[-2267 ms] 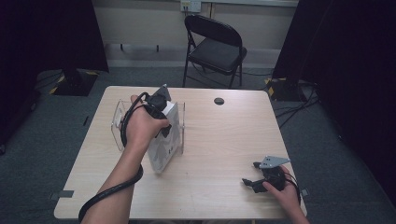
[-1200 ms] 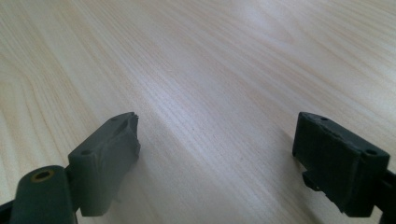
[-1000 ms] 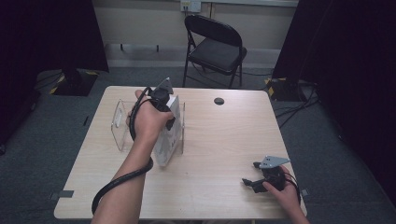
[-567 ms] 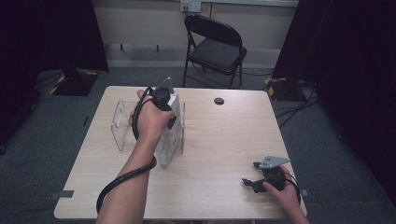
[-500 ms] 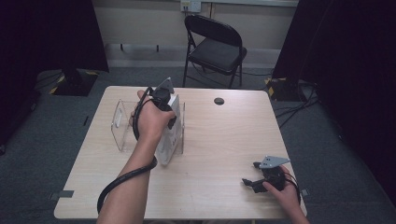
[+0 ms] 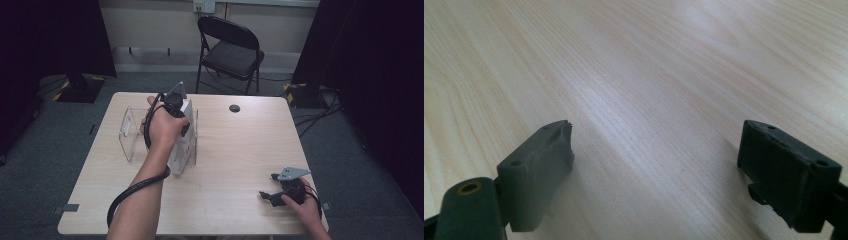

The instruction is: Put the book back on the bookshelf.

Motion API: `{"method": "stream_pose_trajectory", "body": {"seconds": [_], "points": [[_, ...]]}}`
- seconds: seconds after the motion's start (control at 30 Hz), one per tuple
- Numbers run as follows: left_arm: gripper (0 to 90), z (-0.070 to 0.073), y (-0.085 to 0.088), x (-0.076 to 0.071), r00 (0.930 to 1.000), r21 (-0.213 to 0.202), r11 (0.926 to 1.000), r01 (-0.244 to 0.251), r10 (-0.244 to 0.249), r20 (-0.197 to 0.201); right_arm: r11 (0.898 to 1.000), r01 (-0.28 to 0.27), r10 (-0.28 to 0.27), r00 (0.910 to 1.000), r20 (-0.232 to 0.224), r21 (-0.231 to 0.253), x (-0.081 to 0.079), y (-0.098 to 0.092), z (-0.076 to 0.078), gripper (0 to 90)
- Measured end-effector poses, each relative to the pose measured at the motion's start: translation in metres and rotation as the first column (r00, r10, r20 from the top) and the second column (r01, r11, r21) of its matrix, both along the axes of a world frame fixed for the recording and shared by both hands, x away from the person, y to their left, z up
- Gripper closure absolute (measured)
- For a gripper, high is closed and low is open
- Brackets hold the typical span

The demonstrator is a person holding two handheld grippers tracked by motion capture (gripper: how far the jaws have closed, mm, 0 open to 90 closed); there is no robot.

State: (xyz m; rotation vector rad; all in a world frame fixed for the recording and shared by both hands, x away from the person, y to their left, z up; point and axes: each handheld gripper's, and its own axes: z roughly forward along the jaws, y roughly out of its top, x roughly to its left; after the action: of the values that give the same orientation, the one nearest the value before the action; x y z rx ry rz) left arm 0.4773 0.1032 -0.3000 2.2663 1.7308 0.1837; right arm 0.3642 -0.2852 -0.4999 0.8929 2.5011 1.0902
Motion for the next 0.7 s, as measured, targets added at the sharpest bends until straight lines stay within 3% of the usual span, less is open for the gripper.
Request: {"method": "stream_pose_trajectory", "body": {"seconds": [0.03, 0.07, 0.2, 0.23, 0.27, 0.7], "points": [[53.2, 0.0, 0.0011, 0.0011, 0.9999, 0.005, 0.9999, 0.012, -0.012, 0.002, 1.0, 0.0, 0.0, 1.0, 0.0, 0.0, 0.0, 0.0, 0.0, 13.6], [53.2, -0.0005, 0.0, 0.0009, 0.9999, -0.008, 0.9999, -0.01, 0.01, 0.001, 1.0, 0.0, 0.0, 1.0, 0.0, 0.0, 0.0, 0.0, 0.0, 13.6], [53.2, -0.0011, 0.0007, 0.0022, 0.9998, -0.014, 0.9997, -0.02, 0.02, -0.004, 1.0, 0.0, 0.0, 1.0, 0.0, 0.0, 0.0, 0.0, 0.0, 13.6], [53.2, -0.0009, 0.0019, 0.0031, 1.0, -0.003, 1.0, -0.005, 0.005, -0.005, 1.0, -0.001, 0.001, 1.0, 0.001, -0.001, 0.0001, -0.0001, 0.0, 13.6], [53.2, -0.0012, 0.0003, 0.0027, 0.9995, -0.007, 0.9995, -0.03, 0.03, -0.004, 1.0, -0.001, 0.001, 1.0, 0.001, -0.001, 0.0001, -0.0001, 0.0, 13.6], [53.2, -0.0026, -0.0023, 0.0077, 0.9993, -0.003, 0.9993, -0.038, 0.038, -0.003, 1.0, 0.0, 0.0, 1.0, 0.0, 0.0, 0.0, 0.0, 0.0, 13.6]]}}
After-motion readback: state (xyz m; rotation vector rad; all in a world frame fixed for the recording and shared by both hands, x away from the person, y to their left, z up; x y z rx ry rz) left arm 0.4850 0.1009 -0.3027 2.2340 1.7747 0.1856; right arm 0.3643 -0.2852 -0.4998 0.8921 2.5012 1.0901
